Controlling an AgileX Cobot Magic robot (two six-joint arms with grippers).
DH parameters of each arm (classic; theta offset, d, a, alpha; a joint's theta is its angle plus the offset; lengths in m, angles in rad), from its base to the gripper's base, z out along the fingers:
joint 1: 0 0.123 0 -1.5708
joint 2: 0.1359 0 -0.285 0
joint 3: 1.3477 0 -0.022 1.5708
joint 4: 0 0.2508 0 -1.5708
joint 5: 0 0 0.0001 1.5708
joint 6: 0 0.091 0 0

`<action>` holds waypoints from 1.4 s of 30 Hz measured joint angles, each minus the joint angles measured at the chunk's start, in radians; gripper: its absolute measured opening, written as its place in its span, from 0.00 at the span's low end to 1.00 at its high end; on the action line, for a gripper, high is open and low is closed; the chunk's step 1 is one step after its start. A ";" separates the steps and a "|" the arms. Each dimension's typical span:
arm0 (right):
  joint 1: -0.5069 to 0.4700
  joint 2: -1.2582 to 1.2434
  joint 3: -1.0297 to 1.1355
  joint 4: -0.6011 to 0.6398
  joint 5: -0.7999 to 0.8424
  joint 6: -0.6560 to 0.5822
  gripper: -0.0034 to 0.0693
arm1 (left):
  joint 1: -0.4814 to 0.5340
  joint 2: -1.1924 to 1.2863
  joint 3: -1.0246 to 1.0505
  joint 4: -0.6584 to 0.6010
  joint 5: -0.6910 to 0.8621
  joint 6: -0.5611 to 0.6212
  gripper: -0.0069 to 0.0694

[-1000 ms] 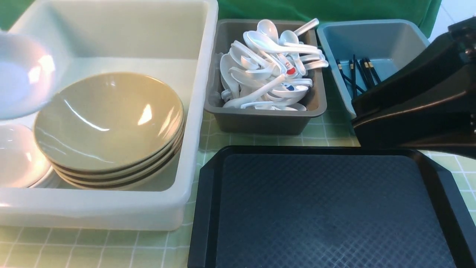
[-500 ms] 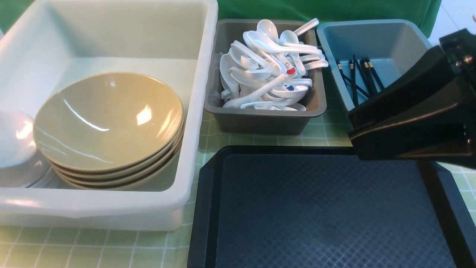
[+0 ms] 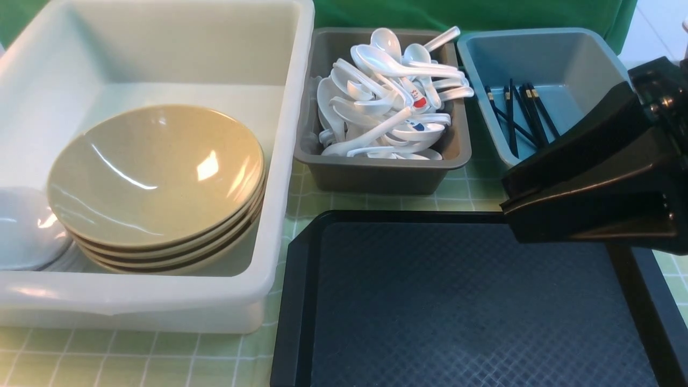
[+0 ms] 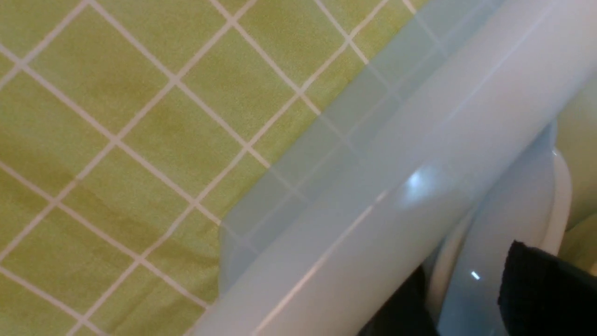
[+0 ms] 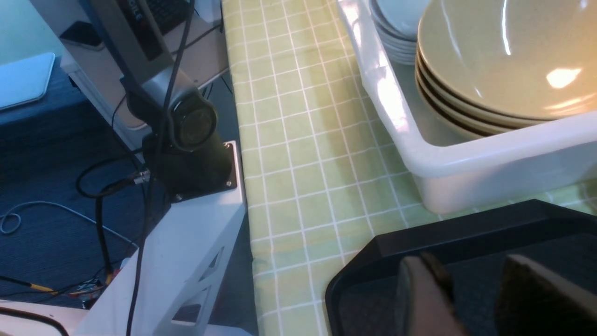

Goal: On green table put chopsticks spoon bowls plates into blue grey white boxes.

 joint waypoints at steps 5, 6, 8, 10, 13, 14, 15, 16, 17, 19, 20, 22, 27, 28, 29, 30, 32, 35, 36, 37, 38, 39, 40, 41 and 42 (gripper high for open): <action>0.000 0.000 0.000 0.000 0.000 -0.001 0.37 | 0.000 0.000 -0.042 -0.016 0.065 0.009 0.75; 0.000 0.000 0.000 0.000 0.000 -0.001 0.37 | 0.000 0.000 -0.069 -0.014 0.087 0.017 0.79; 0.000 0.000 0.000 0.000 0.000 -0.002 0.37 | 0.001 -0.003 -0.121 -0.012 0.118 0.036 0.83; 0.000 0.000 0.000 0.000 0.000 -0.007 0.37 | 0.002 -0.012 -0.182 -0.016 0.141 0.049 0.85; 0.000 0.000 0.000 0.000 -0.001 -0.029 0.37 | 0.003 -0.072 -0.269 -0.062 0.146 0.071 0.85; 0.000 0.000 0.000 0.000 -0.001 -0.032 0.37 | 0.003 -0.077 -0.269 -0.062 0.147 0.073 0.85; 0.000 0.000 0.000 -0.002 -0.004 -0.038 0.37 | 0.001 -0.119 -0.291 -0.113 0.149 0.100 0.85; 0.000 0.000 0.000 -0.008 -0.018 -0.042 0.37 | -0.012 -0.159 -0.297 -0.144 0.150 0.131 0.85; 0.000 0.000 0.000 -0.014 -0.029 -0.042 0.37 | -0.033 -0.191 -0.297 -0.170 0.153 0.159 0.85; 0.000 0.000 0.000 -0.026 -0.062 -0.042 0.37 | -0.067 -0.222 -0.297 -0.190 0.157 0.186 0.85; 0.000 0.000 0.000 -0.041 -0.096 -0.038 0.37 | -0.155 -0.269 -0.286 -0.200 0.161 0.226 0.85; 0.000 0.000 0.000 -0.067 -0.133 -0.022 0.37 | -0.256 -0.305 -0.268 -0.189 0.168 0.251 0.85; -0.001 0.000 0.000 -0.334 -0.252 0.182 0.37 | -0.587 -0.356 -0.177 -0.065 0.170 0.267 0.80; -0.002 0.000 0.000 -0.353 -0.255 0.197 0.37 | -0.597 -0.356 -0.174 -0.062 0.169 0.267 0.79; -0.020 0.000 0.000 -0.515 -0.272 0.313 0.37 | -0.670 -0.364 -0.149 -0.044 0.146 0.266 0.71; -0.036 0.001 0.000 -0.590 -0.274 0.396 0.37 | -0.698 -0.366 -0.140 -0.044 0.130 0.266 0.66; -0.109 -0.009 0.014 -0.735 -0.291 0.505 0.37 | -0.746 -0.364 -0.118 -0.068 0.084 0.270 0.46; -0.187 -0.089 0.097 -0.768 -0.388 0.561 0.37 | -0.757 -0.367 -0.099 -0.099 0.066 0.277 0.19; -0.206 -0.136 0.146 -0.768 -0.423 0.569 0.37 | -0.757 -0.372 -0.096 -0.101 0.067 0.277 0.14; -0.210 -0.146 0.146 -0.768 -0.432 0.571 0.37 | -0.757 -0.374 -0.094 -0.101 0.067 0.277 0.14; -0.235 -0.241 0.252 -0.768 -0.512 0.600 0.37 | -0.757 -0.403 -0.086 -0.102 0.075 0.274 0.10; -0.246 -0.294 0.304 -0.768 -0.543 0.620 0.36 | -0.757 -0.424 -0.080 -0.103 0.086 0.273 0.09; -0.248 -0.322 0.331 -0.769 -0.557 0.629 0.36 | -0.757 -0.430 -0.079 -0.103 0.086 0.273 0.09; -0.259 -0.440 0.436 -0.764 -0.609 0.651 0.32 | -0.764 -0.501 -0.054 -0.104 0.105 0.271 0.09; -0.259 -0.471 0.461 -0.762 -0.621 0.653 0.31 | -0.765 -0.510 -0.050 -0.104 0.106 0.271 0.09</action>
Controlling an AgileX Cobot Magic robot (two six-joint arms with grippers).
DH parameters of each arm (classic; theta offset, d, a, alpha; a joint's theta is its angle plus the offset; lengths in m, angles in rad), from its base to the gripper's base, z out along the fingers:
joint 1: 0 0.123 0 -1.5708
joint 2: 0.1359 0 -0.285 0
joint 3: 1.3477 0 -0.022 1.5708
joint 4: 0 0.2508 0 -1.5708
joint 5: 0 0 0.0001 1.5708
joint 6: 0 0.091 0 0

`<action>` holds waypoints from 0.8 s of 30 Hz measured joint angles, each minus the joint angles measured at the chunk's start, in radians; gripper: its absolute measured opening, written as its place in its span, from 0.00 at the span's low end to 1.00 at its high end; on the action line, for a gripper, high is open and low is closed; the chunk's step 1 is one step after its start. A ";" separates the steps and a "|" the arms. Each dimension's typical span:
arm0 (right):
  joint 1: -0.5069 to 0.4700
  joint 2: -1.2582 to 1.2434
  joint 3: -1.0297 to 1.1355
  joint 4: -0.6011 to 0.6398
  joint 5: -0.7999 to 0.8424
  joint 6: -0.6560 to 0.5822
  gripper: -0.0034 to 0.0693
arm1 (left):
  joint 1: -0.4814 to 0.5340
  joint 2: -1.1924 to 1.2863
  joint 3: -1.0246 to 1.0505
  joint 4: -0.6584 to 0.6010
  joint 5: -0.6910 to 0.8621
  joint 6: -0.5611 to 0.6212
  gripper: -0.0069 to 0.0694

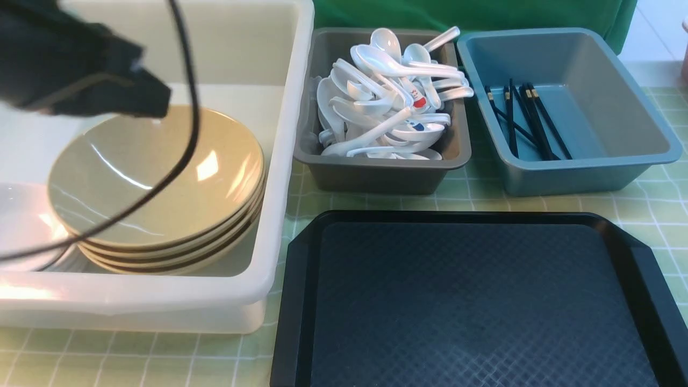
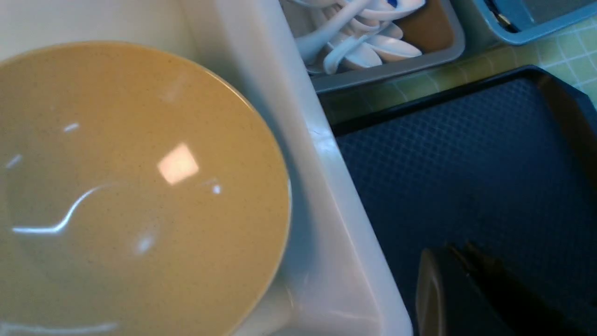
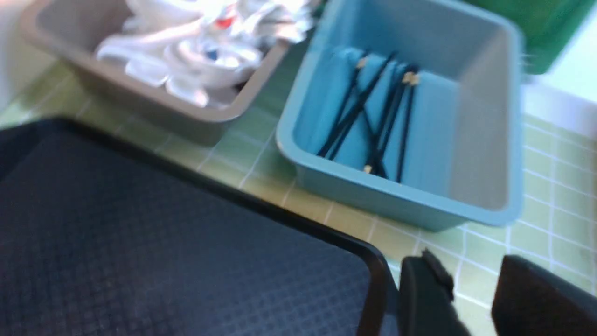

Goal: On green table put chopsticks spoon bowls plates into blue grey white boxes.

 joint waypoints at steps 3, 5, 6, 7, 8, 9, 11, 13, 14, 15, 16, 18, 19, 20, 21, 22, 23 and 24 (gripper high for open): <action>-0.001 -0.257 0.190 0.039 -0.063 0.006 0.14 | -0.009 -0.192 0.093 0.004 0.016 0.000 0.09; 0.001 -0.335 0.245 0.042 -0.078 0.005 0.10 | -0.010 -0.295 0.164 0.013 0.017 -0.001 0.09; 0.010 -0.389 0.287 0.042 -0.096 0.003 0.09 | -0.010 -0.388 0.225 0.020 0.010 -0.008 0.09; 0.022 -0.423 0.318 0.045 -0.123 0.003 0.08 | -0.010 -0.452 0.280 0.025 -0.008 -0.010 0.09; 0.024 -0.435 0.330 0.045 -0.134 0.003 0.08 | -0.010 -0.464 0.303 0.026 -0.017 -0.011 0.09; 0.034 -0.455 0.346 0.046 -0.153 0.003 0.08 | -0.010 -0.510 0.347 0.027 -0.042 -0.014 0.09; 0.052 -0.494 0.395 0.048 -0.228 0.003 0.08 | -0.010 -0.626 0.477 0.031 -0.129 -0.023 0.09; 0.057 -0.512 0.406 0.048 -0.258 0.014 0.08 | -0.010 -0.701 0.563 0.025 -0.198 -0.025 0.09; 0.058 -0.520 0.407 0.048 -0.272 0.016 0.08 | -0.010 -0.739 0.595 0.015 -0.231 -0.026 0.09; 0.058 -0.523 0.407 0.049 -0.283 0.016 0.08 | -0.010 -0.762 0.620 0.006 -0.261 -0.026 0.09; 0.058 -0.525 0.407 0.049 -0.297 0.016 0.08 | -0.010 -0.793 0.639 -0.008 -0.286 -0.026 0.09; 0.058 -0.526 0.407 0.051 -0.301 0.016 0.08 | -0.010 -0.826 0.662 -0.023 -0.320 -0.027 0.09; 0.058 -0.526 0.407 0.051 -0.299 0.015 0.08 | -0.010 -0.843 0.674 -0.032 -0.337 -0.027 0.09; 0.058 -0.526 0.407 0.051 -0.298 0.015 0.08 | -0.010 -0.857 0.683 -0.037 -0.343 -0.027 0.09; 0.058 -0.526 0.407 0.051 -0.297 0.014 0.08 | -0.010 -0.867 0.689 -0.039 -0.344 -0.027 0.09; 0.058 -0.526 0.407 0.051 -0.296 0.014 0.08 | -0.010 -0.874 0.697 -0.040 -0.344 -0.027 0.09; 0.058 -0.526 0.408 0.052 -0.296 0.014 0.08 | -0.010 -0.879 0.704 -0.041 -0.343 -0.027 0.09; 0.058 -0.526 0.408 0.052 -0.296 0.014 0.08 | -0.010 -0.880 0.710 -0.041 -0.342 -0.027 0.09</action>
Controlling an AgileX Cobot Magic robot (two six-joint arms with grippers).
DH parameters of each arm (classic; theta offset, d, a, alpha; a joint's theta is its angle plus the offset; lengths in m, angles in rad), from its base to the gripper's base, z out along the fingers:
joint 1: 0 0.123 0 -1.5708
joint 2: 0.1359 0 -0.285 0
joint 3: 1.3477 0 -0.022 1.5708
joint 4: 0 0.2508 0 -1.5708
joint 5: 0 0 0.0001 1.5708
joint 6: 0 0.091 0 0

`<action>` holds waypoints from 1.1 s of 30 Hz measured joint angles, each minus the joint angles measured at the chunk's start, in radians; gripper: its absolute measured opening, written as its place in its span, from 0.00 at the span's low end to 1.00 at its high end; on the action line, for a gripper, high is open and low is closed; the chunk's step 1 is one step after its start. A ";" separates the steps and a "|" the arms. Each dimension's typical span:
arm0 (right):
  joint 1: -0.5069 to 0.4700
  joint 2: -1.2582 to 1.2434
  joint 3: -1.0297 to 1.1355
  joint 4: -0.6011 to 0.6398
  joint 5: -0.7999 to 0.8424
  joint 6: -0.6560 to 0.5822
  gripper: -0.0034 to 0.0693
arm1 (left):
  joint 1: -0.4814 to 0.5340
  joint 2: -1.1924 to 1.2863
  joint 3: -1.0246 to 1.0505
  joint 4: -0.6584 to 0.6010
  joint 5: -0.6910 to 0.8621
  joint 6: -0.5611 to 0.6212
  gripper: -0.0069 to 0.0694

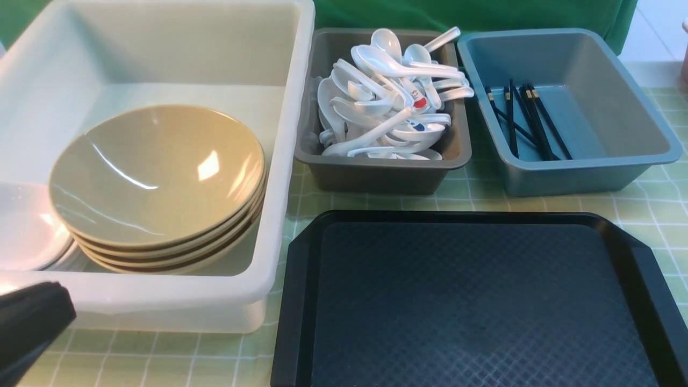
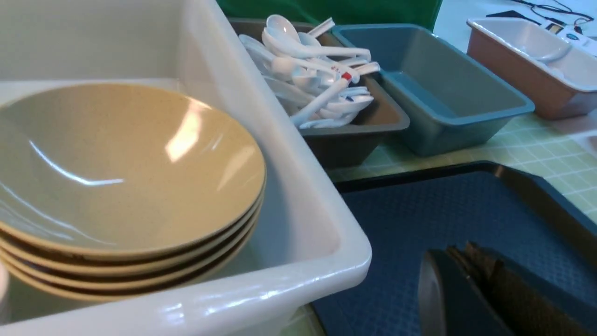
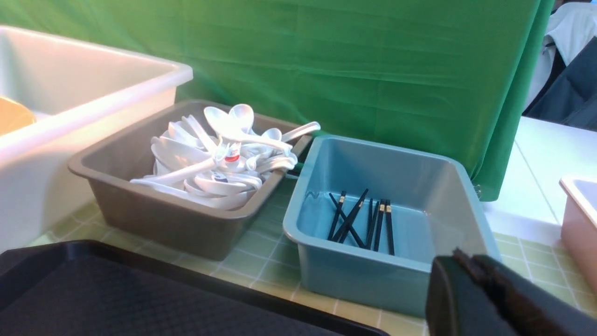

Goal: On green table put chopsticks spoon bowls plates into blue grey white boxes.

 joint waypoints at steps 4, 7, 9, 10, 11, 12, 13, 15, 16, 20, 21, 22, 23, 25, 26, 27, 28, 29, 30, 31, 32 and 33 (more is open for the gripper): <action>0.000 0.000 0.000 0.001 0.000 0.000 0.08 | 0.000 0.000 0.017 0.001 0.015 0.000 0.09; 0.000 0.000 0.000 0.002 0.000 0.000 0.08 | 0.000 0.000 0.021 0.001 0.032 0.000 0.09; 0.000 0.000 0.000 0.002 0.000 0.000 0.08 | 0.000 0.000 0.021 0.001 0.039 0.000 0.09; 0.000 0.000 0.000 0.002 0.000 0.000 0.08 | 0.000 0.000 0.021 0.001 0.043 0.000 0.09; 0.000 0.000 0.000 0.002 0.000 0.000 0.09 | 0.000 0.000 0.021 0.001 0.043 0.000 0.09; 0.000 0.000 0.000 0.002 0.000 0.000 0.09 | 0.000 0.000 0.021 0.001 0.043 0.000 0.09; 0.000 0.000 0.000 0.002 0.000 0.000 0.09 | 0.000 0.000 0.021 0.001 0.043 0.000 0.09; 0.000 0.000 0.000 0.002 0.000 0.000 0.09 | 0.000 0.000 0.034 0.014 0.030 0.000 0.09; 0.000 0.000 0.000 0.002 0.000 0.000 0.10 | 0.000 -0.001 0.045 0.030 0.014 -0.002 0.09; 0.000 0.000 0.000 0.002 0.000 0.000 0.10 | 0.000 -0.046 0.170 0.187 -0.142 -0.137 0.09; 0.000 0.000 0.000 0.002 0.000 0.000 0.10 | 0.000 -0.049 0.178 0.197 -0.152 -0.148 0.09; 0.000 0.000 0.000 0.002 0.000 0.000 0.10 | 0.000 -0.073 0.235 0.269 -0.226 -0.219 0.09; 0.000 0.000 0.000 0.002 0.000 0.000 0.10 | 0.000 -0.093 0.269 0.308 -0.268 -0.255 0.09; 0.000 0.000 0.000 0.002 0.000 0.000 0.11 | 0.001 -0.141 0.354 0.404 -0.356 -0.317 0.09; 0.000 0.000 0.000 0.002 0.000 0.000 0.11 | 0.001 -0.173 0.415 0.462 -0.403 -0.339 0.09; 0.000 0.000 0.000 0.002 0.000 0.000 0.11 | 0.001 -0.195 0.441 0.480 -0.420 -0.343 0.09; 0.000 0.000 0.000 0.002 0.000 0.000 0.11 | 0.001 -0.221 0.484 0.507 -0.441 -0.345 0.09; 0.000 0.000 0.000 0.002 0.000 0.000 0.11 | 0.001 -0.241 0.534 0.526 -0.462 -0.348 0.09; 0.000 0.000 0.000 0.002 0.000 0.000 0.11 | 0.001 -0.245 0.541 0.527 -0.466 -0.349 0.09; 0.000 0.000 0.000 0.002 0.001 0.000 0.11 | 0.001 -0.253 0.591 0.530 -0.486 -0.352 0.09; 0.000 0.000 0.000 0.002 0.001 0.000 0.11 | 0.001 -0.255 0.616 0.528 -0.487 -0.355 0.09; 0.000 0.000 0.000 0.002 0.001 0.000 0.11 | 0.001 -0.257 0.629 0.521 -0.484 -0.358 0.09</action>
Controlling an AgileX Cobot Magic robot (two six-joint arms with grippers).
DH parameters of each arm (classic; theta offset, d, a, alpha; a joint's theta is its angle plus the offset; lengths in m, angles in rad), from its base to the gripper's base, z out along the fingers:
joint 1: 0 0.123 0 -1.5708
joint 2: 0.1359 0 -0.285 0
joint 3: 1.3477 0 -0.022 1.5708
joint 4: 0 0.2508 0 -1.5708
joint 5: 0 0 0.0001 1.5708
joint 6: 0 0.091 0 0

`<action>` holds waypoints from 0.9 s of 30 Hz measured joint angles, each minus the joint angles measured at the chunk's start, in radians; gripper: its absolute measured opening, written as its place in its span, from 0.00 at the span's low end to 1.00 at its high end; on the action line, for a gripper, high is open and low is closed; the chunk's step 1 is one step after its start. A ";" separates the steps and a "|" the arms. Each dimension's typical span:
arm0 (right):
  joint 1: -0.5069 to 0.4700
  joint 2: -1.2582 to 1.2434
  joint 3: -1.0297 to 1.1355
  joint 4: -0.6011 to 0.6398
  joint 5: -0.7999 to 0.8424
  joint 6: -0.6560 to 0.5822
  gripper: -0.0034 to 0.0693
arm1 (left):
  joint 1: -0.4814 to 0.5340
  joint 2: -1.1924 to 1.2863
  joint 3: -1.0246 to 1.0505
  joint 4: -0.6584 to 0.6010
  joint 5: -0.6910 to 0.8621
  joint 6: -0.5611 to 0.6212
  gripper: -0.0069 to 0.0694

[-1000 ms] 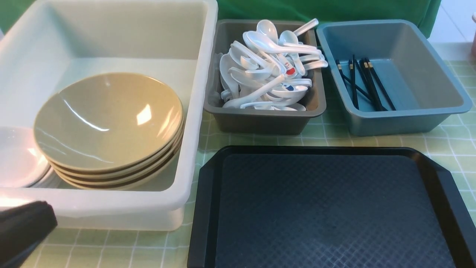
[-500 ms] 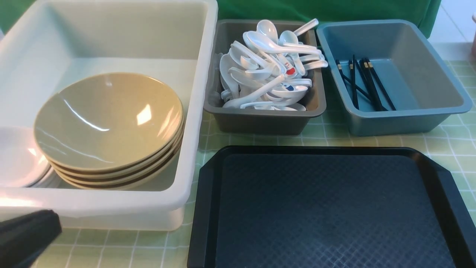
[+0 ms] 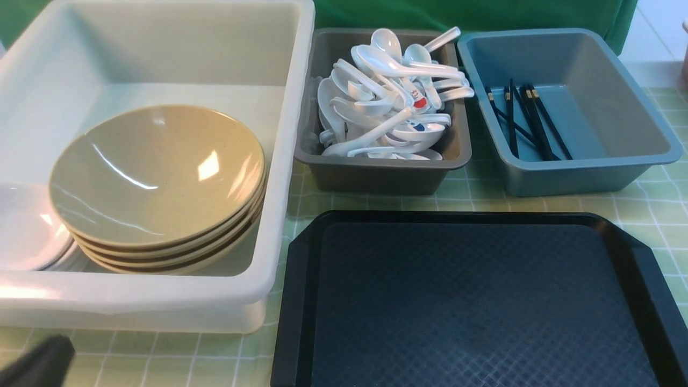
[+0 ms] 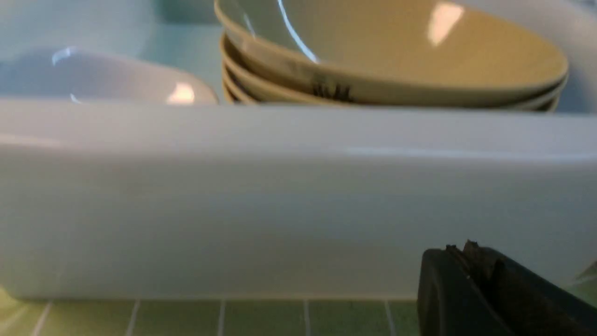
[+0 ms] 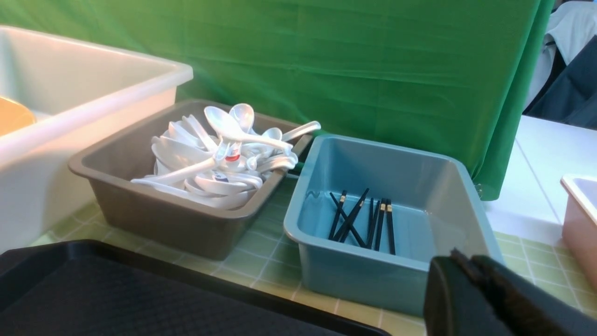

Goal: On green table put chopsticks spoon bowls plates into blue grey white boxes.

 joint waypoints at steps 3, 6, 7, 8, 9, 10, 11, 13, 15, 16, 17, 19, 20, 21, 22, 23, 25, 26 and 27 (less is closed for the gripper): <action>0.000 0.000 0.000 0.000 0.000 0.000 0.11 | 0.000 -0.002 0.001 -0.017 -0.007 0.013 0.09; 0.000 0.000 0.002 0.000 0.001 0.000 0.11 | 0.000 -0.002 0.001 -0.018 -0.007 0.032 0.09; 0.000 0.000 0.003 0.000 0.001 0.000 0.11 | 0.000 -0.002 0.001 -0.018 -0.007 0.037 0.09; 0.000 0.000 0.004 0.000 0.002 0.000 0.11 | 0.000 -0.002 0.001 -0.018 -0.008 0.039 0.09; 0.000 0.000 0.005 0.000 0.002 0.000 0.11 | 0.000 -0.002 0.001 -0.019 -0.009 0.040 0.09; 0.000 0.000 0.005 0.000 0.002 0.000 0.11 | 0.000 -0.002 0.001 -0.019 -0.009 0.040 0.09; 0.000 0.000 0.005 0.000 0.002 0.000 0.11 | 0.000 -0.002 0.001 -0.019 -0.009 0.040 0.09; 0.000 0.000 0.005 0.000 0.002 0.000 0.11 | 0.000 -0.002 0.001 -0.020 -0.010 0.040 0.09; 0.000 0.000 0.005 0.000 0.002 0.000 0.11 | 0.000 -0.002 0.001 -0.020 -0.010 0.040 0.09; 0.000 0.000 0.005 0.000 0.002 0.000 0.11 | 0.000 -0.002 0.002 -0.021 -0.010 0.040 0.09; 0.000 0.000 0.005 0.000 0.002 0.000 0.11 | 0.000 -0.002 0.002 -0.021 -0.010 0.040 0.09; 0.000 0.000 0.005 0.000 0.002 0.000 0.12 | 0.000 -0.002 0.002 -0.021 -0.010 0.040 0.09; 0.000 0.000 0.005 0.000 0.002 0.000 0.12 | 0.000 -0.002 0.002 -0.021 -0.010 0.040 0.09; 0.000 0.000 0.005 0.000 0.002 0.000 0.12 | 0.000 -0.002 0.002 -0.021 -0.010 0.040 0.09; 0.000 0.000 0.005 0.000 0.002 0.000 0.12 | 0.000 -0.002 0.002 -0.021 -0.010 0.040 0.09; 0.000 0.000 0.005 0.000 0.002 0.000 0.12 | 0.000 -0.002 0.002 -0.021 -0.010 0.040 0.09; 0.000 0.000 0.005 0.000 0.002 0.000 0.13 | 0.000 -0.002 0.002 -0.021 -0.010 0.040 0.09; 0.000 0.000 0.005 0.000 0.002 0.000 0.13 | 0.000 -0.002 0.002 -0.021 -0.010 0.040 0.09; 0.000 0.000 0.005 0.000 0.002 0.000 0.13 | 0.000 -0.002 0.002 -0.021 -0.010 0.040 0.09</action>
